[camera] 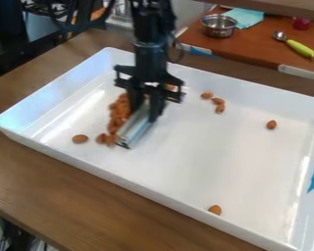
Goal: Sweep into pile
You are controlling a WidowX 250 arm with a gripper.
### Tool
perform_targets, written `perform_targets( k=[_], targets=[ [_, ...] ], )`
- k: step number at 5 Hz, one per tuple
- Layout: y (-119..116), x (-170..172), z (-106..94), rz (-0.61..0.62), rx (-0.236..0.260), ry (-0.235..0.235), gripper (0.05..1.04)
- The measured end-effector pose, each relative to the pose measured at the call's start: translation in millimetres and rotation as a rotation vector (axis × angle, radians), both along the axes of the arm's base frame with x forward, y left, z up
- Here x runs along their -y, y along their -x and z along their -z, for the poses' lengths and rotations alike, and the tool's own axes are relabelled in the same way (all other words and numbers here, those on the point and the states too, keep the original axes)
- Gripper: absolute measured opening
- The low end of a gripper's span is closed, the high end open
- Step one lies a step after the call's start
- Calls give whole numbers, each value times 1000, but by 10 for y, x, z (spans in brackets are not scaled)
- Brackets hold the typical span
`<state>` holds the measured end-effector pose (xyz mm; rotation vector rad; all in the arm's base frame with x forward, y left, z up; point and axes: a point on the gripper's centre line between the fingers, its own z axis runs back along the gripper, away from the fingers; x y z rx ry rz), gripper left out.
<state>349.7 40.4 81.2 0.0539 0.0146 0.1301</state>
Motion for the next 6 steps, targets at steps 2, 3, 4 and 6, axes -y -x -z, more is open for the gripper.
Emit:
perform_targets(
  k=[2,3,4,6],
  targets=[
    [114,-630,-23,9,-49,-4,373],
    [144,-592,-71,0,-60,79,373],
    [47,-322,-332,-32,6,197,373],
    [-386,616,-684,-36,140,259,373]
  ],
)
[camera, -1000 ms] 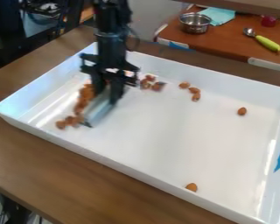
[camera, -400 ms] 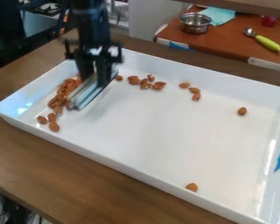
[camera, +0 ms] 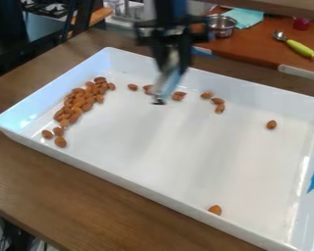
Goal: Sweep into pile
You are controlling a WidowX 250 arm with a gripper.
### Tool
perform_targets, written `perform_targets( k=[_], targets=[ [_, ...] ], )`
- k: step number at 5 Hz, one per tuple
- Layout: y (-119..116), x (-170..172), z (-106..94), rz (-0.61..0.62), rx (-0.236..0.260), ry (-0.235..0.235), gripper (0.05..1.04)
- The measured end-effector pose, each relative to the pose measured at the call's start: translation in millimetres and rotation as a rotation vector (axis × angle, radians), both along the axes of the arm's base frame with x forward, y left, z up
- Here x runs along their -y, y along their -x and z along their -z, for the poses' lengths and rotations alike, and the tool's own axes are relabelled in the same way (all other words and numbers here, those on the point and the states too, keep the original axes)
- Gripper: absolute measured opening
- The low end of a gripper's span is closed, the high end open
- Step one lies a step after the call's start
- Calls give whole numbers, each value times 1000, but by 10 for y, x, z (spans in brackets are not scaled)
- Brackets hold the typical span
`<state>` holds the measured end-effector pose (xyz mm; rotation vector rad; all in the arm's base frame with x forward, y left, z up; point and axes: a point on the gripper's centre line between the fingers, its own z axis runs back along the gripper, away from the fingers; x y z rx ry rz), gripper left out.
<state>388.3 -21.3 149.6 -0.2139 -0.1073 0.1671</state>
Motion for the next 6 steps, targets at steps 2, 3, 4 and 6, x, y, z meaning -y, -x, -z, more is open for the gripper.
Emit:
perform_targets(
  k=[2,3,4,6],
  targets=[
    [-168,812,85,61,-22,-34,373],
    [-185,966,98,62,-37,-45,373],
    [-159,1155,113,107,-13,-69,373],
    [-93,1339,252,117,6,-117,373]
  ],
)
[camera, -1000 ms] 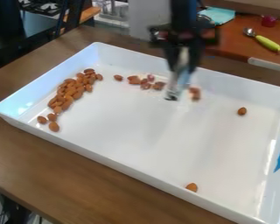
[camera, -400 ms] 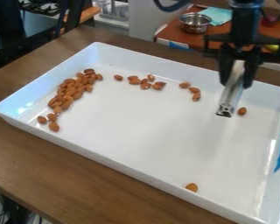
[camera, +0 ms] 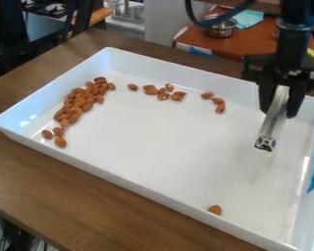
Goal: Sweep into pile
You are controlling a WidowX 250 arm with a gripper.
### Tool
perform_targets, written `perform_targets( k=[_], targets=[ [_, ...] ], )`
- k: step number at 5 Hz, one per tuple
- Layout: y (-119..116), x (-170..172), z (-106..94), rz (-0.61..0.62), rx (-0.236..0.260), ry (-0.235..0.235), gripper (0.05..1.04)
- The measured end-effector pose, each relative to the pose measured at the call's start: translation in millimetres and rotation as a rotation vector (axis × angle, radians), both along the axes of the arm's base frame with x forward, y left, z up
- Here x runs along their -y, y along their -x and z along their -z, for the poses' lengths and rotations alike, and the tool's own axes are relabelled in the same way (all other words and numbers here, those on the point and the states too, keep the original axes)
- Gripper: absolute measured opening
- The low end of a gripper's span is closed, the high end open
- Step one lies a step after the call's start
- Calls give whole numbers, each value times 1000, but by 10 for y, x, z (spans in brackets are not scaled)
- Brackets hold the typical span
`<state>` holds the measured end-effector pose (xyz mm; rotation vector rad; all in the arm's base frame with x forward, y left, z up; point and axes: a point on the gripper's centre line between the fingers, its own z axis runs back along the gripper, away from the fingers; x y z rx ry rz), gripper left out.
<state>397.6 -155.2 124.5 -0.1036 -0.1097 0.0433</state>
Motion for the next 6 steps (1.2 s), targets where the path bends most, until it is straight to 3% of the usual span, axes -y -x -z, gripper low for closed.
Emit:
perform_targets(
  k=[3,6],
  targets=[
    [-12,118,388,-24,-27,-74,373],
    [-146,-30,405,-70,-23,-70,373]
  ],
)
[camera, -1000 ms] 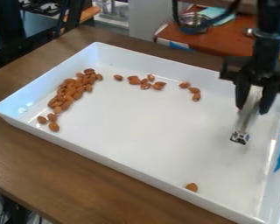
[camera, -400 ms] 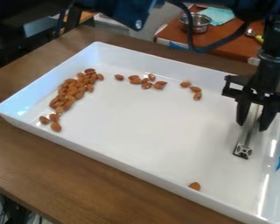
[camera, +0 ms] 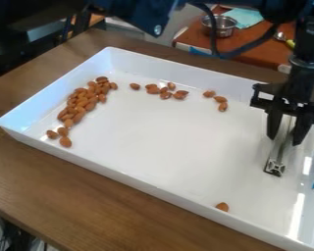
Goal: Sweep into pile
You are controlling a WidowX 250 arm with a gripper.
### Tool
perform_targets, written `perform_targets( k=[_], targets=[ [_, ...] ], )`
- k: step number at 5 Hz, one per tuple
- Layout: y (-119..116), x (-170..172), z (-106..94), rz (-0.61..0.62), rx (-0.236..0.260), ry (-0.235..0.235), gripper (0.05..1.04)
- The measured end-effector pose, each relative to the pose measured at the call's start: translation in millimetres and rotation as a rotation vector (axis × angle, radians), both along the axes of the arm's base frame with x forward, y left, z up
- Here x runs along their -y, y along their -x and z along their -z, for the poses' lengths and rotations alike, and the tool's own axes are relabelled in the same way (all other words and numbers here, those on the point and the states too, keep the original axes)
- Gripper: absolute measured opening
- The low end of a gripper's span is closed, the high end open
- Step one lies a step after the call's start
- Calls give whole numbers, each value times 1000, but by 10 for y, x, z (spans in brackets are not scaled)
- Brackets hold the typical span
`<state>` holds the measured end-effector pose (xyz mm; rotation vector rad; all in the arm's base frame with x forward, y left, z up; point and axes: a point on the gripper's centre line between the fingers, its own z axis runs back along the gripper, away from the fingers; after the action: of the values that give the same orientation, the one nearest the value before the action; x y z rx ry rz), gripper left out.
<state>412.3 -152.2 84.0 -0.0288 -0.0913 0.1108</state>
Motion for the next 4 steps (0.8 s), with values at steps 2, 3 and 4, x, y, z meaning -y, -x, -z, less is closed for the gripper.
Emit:
perform_targets(
  k=[2,3,4],
  targets=[
    [-72,-646,0,-32,-37,33,373],
    [-33,-888,-1,-27,-43,41,373],
    [26,-1159,4,-34,-58,51,372]
  ],
)
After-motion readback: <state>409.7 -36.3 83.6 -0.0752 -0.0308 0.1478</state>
